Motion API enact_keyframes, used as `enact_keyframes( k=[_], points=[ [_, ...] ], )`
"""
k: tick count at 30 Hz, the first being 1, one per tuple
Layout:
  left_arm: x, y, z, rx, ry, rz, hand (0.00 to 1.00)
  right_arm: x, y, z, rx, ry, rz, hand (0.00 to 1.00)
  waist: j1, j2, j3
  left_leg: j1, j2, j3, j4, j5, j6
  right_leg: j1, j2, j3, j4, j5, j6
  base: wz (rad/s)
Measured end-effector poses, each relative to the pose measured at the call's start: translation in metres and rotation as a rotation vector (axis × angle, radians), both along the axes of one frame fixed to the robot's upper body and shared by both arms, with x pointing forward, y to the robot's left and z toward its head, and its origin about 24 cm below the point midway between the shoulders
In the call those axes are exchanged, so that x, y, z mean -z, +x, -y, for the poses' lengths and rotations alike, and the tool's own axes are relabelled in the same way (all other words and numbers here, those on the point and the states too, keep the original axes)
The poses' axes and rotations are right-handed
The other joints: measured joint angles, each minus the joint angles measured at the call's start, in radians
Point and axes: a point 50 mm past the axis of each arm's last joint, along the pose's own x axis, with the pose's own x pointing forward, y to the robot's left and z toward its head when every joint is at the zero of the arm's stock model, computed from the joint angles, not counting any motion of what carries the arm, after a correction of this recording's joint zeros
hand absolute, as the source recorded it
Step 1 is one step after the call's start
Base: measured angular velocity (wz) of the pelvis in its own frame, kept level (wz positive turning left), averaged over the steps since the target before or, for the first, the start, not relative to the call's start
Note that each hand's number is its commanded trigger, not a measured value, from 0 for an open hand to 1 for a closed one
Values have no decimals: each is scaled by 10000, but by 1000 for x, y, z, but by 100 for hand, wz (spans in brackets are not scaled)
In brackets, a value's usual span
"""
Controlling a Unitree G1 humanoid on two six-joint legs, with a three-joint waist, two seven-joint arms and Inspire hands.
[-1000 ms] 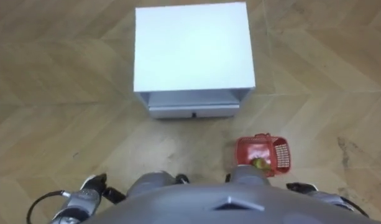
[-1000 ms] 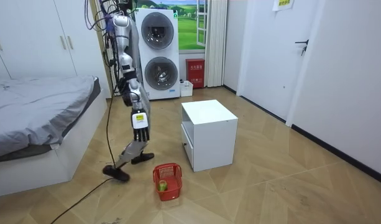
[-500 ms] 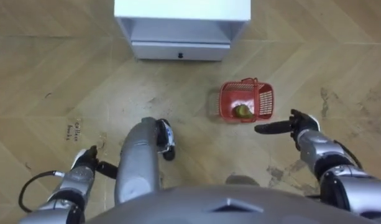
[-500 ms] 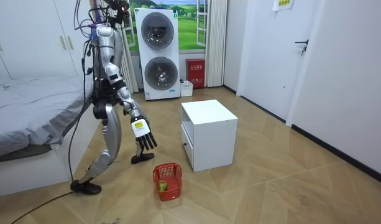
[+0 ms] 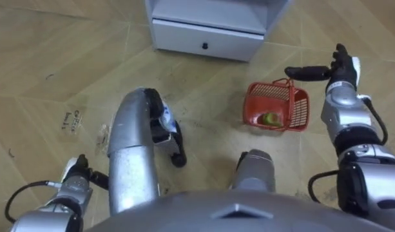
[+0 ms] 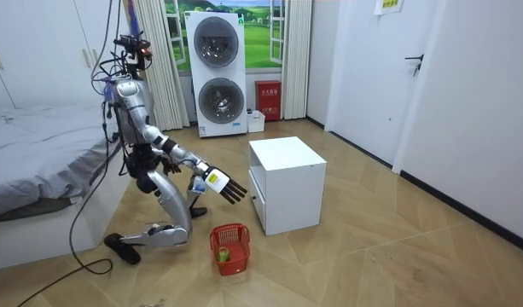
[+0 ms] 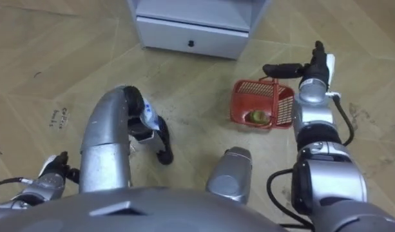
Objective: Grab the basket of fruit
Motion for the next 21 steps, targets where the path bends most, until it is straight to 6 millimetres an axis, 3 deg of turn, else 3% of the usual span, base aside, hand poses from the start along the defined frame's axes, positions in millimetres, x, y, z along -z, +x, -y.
enact_keyframes(
  k=[1,2,4,6,9,12,14,15,16,17,18,19,21],
  points=[
    [1,-7,-3,-94,63,-131,0,2,-2,-2,66,54,-26,0,64,-100,-9,-84,-316,7,246,-169,399,66,-150,207,428,-18,47,-22],
    [-1,-8,-7,-181,251,-106,0,6,-8,-4,113,93,-103,0,-227,-229,-83,-156,-395,149,405,-231,525,431,-333,182,588,387,63,12],
    [-1,-6,-7,-65,410,87,0,3,-9,-2,148,-34,82,0,-442,-468,-93,-270,-257,489,552,-243,573,889,-366,352,495,653,75,25],
    [2,-12,0,74,239,-22,0,-1,-5,-2,83,-102,299,0,-438,-398,-67,-307,-169,515,788,-182,601,852,-257,609,699,455,95,-15],
    [4,-26,0,17,154,-308,0,-1,-6,-1,70,-121,281,0,-472,-485,-42,-338,-86,603,924,-142,513,728,-255,842,1050,408,9,-4],
    [6,-47,0,-51,-29,-860,0,-3,-4,-1,-64,-191,287,0,-289,-508,-29,-327,12,493,1220,-259,203,739,-207,1085,1427,231,-97,-18],
    [7,-60,-1,-230,-106,-1135,0,-4,-2,-3,-376,-323,237,0,22,-570,9,-422,24,215,1586,-310,-183,735,-19,1384,1920,-13,-170,-32],
    [7,-63,-1,-247,-122,-1208,0,-3,-2,-3,-427,-321,226,0,92,-573,11,-490,26,108,1726,-303,-249,743,29,1430,2073,-73,-209,-32],
    [8,-68,1,-269,-192,-1314,0,-4,0,-4,-597,-425,217,0,189,-504,77,-639,40,-132,2015,-299,-493,730,182,1478,2384,-199,-315,-39],
    [11,-69,10,-324,-474,-1318,0,-6,1,-2,-690,-572,229,0,366,-233,84,-854,-7,-584,2141,-163,-812,636,473,1512,2543,-171,-362,-36],
    [11,-69,13,-337,-564,-1312,0,-6,1,-4,-747,-597,216,0,383,-319,136,-898,-78,-666,2105,-105,-920,540,511,1577,2602,-175,-355,-24],
    [12,-69,14,-341,-640,-1331,0,-5,1,-6,-885,-634,142,0,342,-319,139,-937,-218,-783,1980,-29,-1070,439,543,1618,2665,-186,-333,-4],
    [12,-66,14,-250,-653,-1288,0,-4,1,-7,-1016,-702,80,0,329,-292,122,-1018,-208,-857,1844,22,-1176,270,645,1630,2781,-202,-299,4]
  ],
)
